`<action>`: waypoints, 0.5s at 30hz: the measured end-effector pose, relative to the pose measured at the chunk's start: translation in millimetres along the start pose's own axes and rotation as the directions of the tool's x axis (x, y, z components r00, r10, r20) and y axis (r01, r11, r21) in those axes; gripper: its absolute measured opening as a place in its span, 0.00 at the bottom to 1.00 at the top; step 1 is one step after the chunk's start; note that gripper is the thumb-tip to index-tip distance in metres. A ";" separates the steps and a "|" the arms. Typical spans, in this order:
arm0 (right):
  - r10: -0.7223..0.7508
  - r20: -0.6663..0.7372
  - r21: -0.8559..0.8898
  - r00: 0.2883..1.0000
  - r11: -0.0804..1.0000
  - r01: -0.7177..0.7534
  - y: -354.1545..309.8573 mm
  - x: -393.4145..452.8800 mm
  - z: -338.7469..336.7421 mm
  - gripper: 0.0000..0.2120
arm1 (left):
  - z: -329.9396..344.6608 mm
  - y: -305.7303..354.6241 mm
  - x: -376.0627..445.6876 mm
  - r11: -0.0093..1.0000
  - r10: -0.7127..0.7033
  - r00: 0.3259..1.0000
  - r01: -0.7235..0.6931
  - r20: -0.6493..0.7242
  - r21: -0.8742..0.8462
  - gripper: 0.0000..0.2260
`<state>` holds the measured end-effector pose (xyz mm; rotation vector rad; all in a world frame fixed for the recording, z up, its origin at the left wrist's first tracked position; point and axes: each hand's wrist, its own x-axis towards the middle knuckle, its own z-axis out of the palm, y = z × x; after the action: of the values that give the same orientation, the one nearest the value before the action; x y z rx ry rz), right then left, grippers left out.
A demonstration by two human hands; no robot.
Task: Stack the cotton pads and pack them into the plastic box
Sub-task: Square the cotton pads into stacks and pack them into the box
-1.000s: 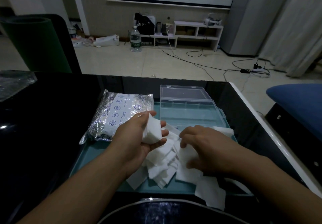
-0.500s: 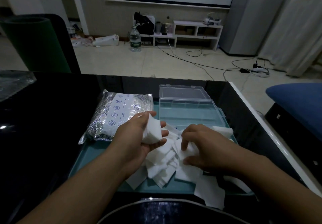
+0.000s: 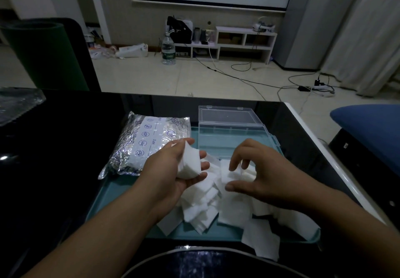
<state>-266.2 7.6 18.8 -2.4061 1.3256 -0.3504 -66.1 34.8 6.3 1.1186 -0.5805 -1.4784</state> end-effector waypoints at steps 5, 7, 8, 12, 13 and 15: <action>0.033 -0.135 0.092 0.990 0.996 -0.021 6.9 1.6 2.8 0.13 | 0.6 -0.9 -1.0 1.000 -0.002 1.000 0.002 -0.009 0.019 0.11; 0.055 -0.166 0.179 0.985 0.984 -0.025 5.1 3.2 0.2 0.13 | 1.2 -1.6 -0.9 1.000 -0.006 1.000 0.006 -0.011 0.022 0.11; 0.060 -0.180 0.237 0.982 0.971 -0.016 2.8 3.5 -2.2 0.15 | 1.8 -1.9 -0.9 1.000 -0.008 1.000 0.008 -0.009 0.020 0.11; 0.082 -0.258 0.460 0.963 0.887 0.048 -9.7 2.6 -6.3 0.21 | 5.3 -2.7 -2.8 1.000 -0.023 1.000 0.023 0.006 -0.002 0.11; 0.081 -0.272 0.487 0.959 0.871 0.064 -13.1 2.9 -4.1 0.21 | 6.6 -3.0 -4.0 0.999 -0.035 0.999 0.036 0.019 -0.017 0.11; 0.064 -0.308 0.498 0.949 0.861 0.104 -19.7 3.6 4.4 0.20 | 9.0 -4.3 -5.3 0.996 -0.070 0.996 0.072 0.062 -0.047 0.12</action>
<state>-247.8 15.1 23.4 -1.9629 1.1404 -0.9969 -76.5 38.8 8.1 1.0692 -0.5482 -1.5840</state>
